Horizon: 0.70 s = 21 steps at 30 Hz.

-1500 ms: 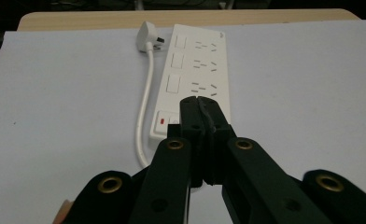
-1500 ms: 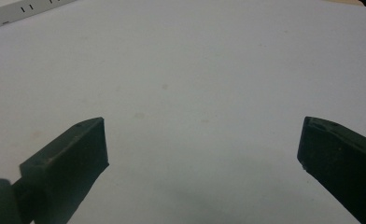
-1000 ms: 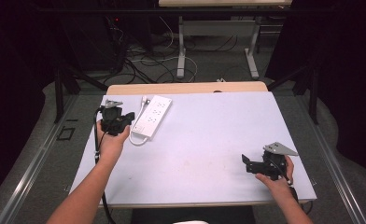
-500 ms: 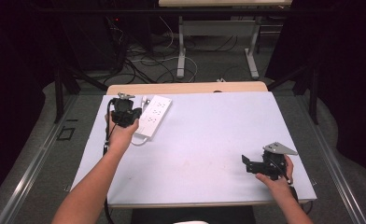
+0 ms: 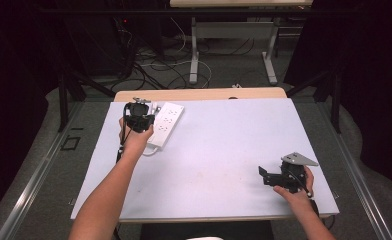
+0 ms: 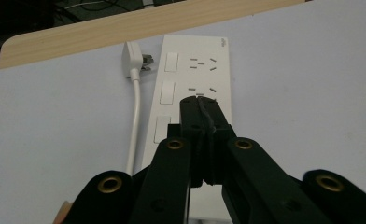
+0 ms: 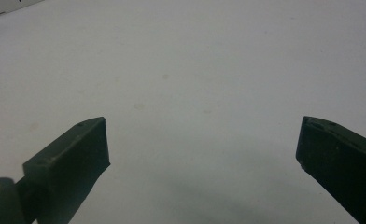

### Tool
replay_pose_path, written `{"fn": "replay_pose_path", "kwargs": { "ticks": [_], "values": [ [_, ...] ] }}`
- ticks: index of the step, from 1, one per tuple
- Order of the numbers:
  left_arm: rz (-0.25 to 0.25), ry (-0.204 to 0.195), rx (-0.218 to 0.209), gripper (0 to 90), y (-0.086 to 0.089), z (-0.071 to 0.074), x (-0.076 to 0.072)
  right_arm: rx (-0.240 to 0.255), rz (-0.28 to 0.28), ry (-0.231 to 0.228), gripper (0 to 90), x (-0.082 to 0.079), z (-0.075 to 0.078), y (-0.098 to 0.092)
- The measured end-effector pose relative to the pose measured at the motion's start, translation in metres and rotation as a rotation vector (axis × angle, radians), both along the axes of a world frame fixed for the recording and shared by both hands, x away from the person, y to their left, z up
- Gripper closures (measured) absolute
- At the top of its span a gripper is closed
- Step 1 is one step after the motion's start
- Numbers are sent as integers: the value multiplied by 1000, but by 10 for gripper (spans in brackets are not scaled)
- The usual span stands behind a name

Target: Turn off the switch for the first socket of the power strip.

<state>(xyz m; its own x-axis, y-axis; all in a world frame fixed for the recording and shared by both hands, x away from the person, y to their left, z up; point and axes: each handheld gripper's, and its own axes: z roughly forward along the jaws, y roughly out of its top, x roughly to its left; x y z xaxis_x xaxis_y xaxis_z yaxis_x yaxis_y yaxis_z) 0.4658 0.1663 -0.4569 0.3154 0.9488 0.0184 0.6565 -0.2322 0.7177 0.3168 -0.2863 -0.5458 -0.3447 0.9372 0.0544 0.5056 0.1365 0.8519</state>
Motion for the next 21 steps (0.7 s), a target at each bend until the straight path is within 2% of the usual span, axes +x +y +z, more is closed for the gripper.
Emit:
{"fn": "replay_pose_path", "kwargs": {
  "ticks": [6,14,19,20,21],
  "values": [
    [14,28,15,900,0,-5,10,-3,-4,-4,24,0,-1,0],
    [3,62,9,900,-5,-6,22,-2,1,7,26,0,-1,0],
    [3,114,14,900,-9,-11,29,-3,7,7,29,1,-1,0],
    [6,135,17,900,-10,-14,31,-4,7,5,29,1,-1,0],
    [6,135,17,900,-10,-14,31,-10,8,8,30,1,-1,0]
  ]
}}
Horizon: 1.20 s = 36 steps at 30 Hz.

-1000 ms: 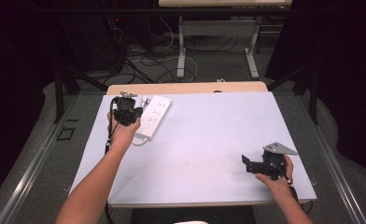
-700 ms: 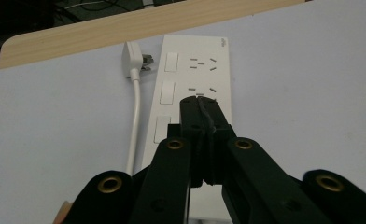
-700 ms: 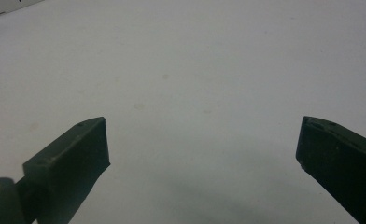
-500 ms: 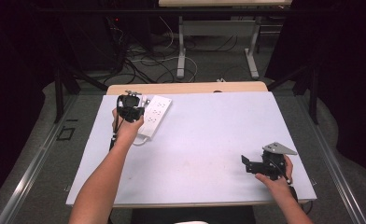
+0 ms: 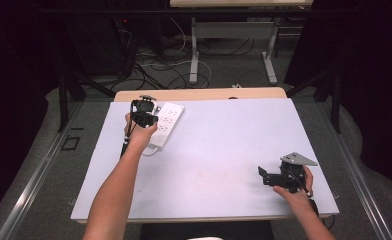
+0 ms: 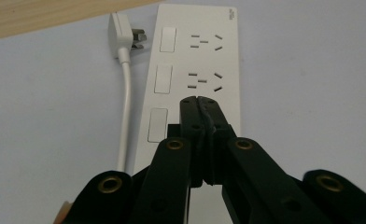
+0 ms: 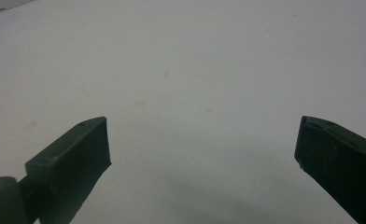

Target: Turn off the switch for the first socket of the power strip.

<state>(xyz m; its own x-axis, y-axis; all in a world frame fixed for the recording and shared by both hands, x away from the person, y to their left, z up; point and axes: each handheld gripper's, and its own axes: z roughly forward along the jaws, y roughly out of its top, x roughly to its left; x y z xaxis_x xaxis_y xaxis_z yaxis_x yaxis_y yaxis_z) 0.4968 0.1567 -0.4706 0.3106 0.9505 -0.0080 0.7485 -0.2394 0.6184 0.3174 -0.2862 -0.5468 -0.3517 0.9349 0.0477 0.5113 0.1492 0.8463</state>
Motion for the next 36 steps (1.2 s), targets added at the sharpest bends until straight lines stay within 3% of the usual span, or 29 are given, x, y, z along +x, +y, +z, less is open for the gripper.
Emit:
{"fn": "replay_pose_path", "kwargs": {
  "ticks": [10,32,36],
  "values": [
    [20,46,5,900,1,-11,10,1,4,0,33,0,0,0],
    [49,46,1,900,6,-20,21,1,27,5,50,0,-1,2],
    [67,48,-15,900,7,-25,25,11,38,-16,50,-3,2,7]
  ]
}}
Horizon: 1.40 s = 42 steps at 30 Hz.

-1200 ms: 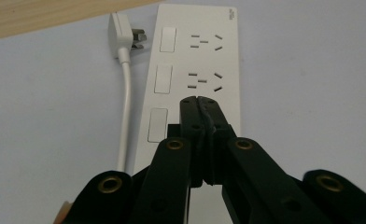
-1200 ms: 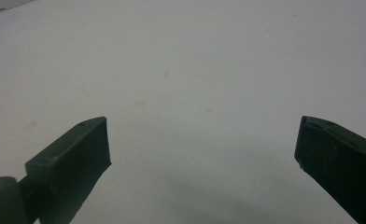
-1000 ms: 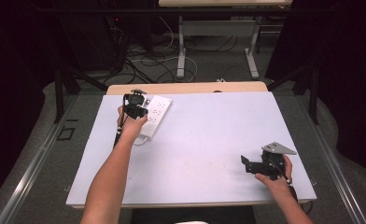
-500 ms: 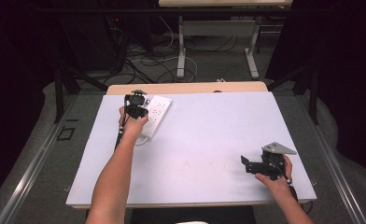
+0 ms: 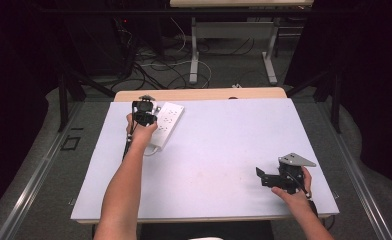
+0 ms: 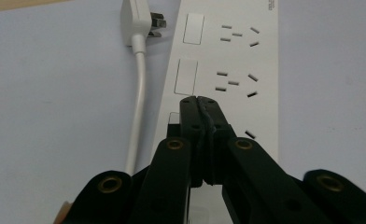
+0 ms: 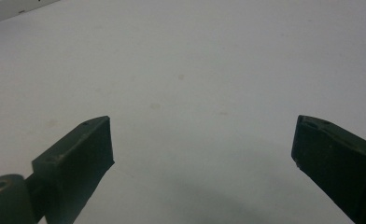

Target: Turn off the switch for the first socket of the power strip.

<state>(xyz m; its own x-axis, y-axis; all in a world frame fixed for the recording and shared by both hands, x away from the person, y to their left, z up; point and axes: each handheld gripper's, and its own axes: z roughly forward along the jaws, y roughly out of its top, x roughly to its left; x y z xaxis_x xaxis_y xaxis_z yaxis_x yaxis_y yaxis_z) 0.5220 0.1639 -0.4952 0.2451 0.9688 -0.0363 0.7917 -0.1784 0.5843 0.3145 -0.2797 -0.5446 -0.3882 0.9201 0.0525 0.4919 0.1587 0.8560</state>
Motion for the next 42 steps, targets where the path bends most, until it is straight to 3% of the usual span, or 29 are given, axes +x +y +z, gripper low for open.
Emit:
{"fn": "replay_pose_path", "kwargs": {
  "ticks": [9,26,42],
  "values": [
    [14,38,-13,900,3,-13,11,0,10,5,56,-1,0,3],
    [38,29,4,900,0,-23,17,4,10,9,57,-1,-1,3],
    [29,39,17,900,-3,-22,19,-2,12,8,59,-1,-1,2]
  ]
}}
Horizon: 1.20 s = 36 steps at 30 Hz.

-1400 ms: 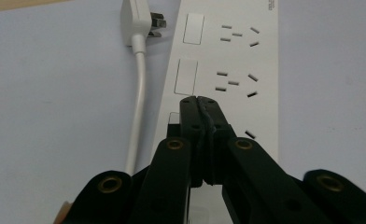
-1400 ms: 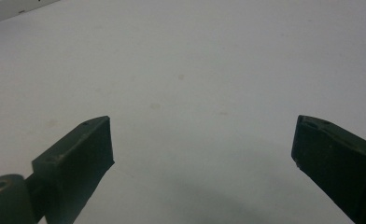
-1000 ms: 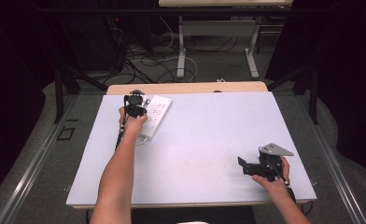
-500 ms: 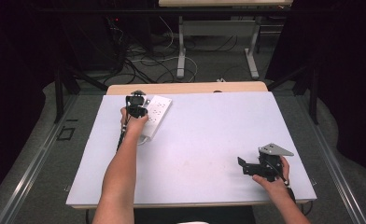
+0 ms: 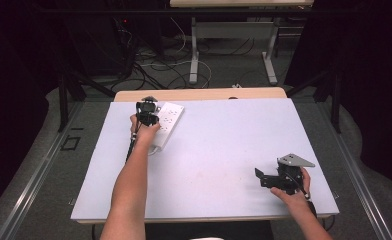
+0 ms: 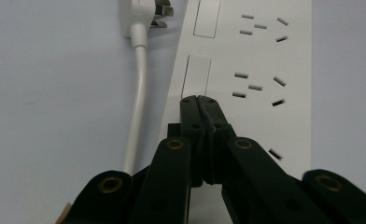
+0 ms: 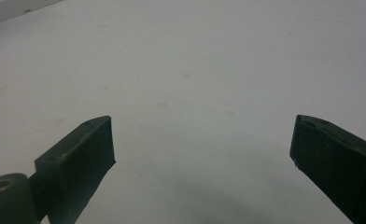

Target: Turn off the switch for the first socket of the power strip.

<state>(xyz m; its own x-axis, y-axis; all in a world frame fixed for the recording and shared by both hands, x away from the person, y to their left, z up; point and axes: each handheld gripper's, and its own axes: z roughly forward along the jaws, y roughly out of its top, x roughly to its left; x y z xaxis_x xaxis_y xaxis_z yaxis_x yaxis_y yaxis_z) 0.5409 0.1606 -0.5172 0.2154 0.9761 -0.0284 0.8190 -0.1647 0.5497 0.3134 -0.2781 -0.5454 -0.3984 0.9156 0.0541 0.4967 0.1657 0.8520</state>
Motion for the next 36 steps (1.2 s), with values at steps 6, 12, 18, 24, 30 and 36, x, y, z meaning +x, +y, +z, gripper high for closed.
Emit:
{"fn": "replay_pose_path", "kwargs": {
  "ticks": [6,12,18,24,30,36],
  "values": [
    [16,-14,28,900,-4,-3,-1,11,-7,0,59,0,0,0],
    [4,-11,19,900,-2,-2,-1,4,-4,3,60,1,-1,0],
    [-6,-8,2,900,-2,-2,-2,5,-8,5,60,1,-1,0],
    [-15,-3,-7,900,-2,-2,-3,11,-19,0,60,1,-1,-1],
    [-19,-10,-15,900,-5,0,-4,11,-16,4,61,2,-1,-3],
    [-18,-17,-22,900,-5,-1,-3,10,-20,6,62,3,-1,-5]
  ]
}}
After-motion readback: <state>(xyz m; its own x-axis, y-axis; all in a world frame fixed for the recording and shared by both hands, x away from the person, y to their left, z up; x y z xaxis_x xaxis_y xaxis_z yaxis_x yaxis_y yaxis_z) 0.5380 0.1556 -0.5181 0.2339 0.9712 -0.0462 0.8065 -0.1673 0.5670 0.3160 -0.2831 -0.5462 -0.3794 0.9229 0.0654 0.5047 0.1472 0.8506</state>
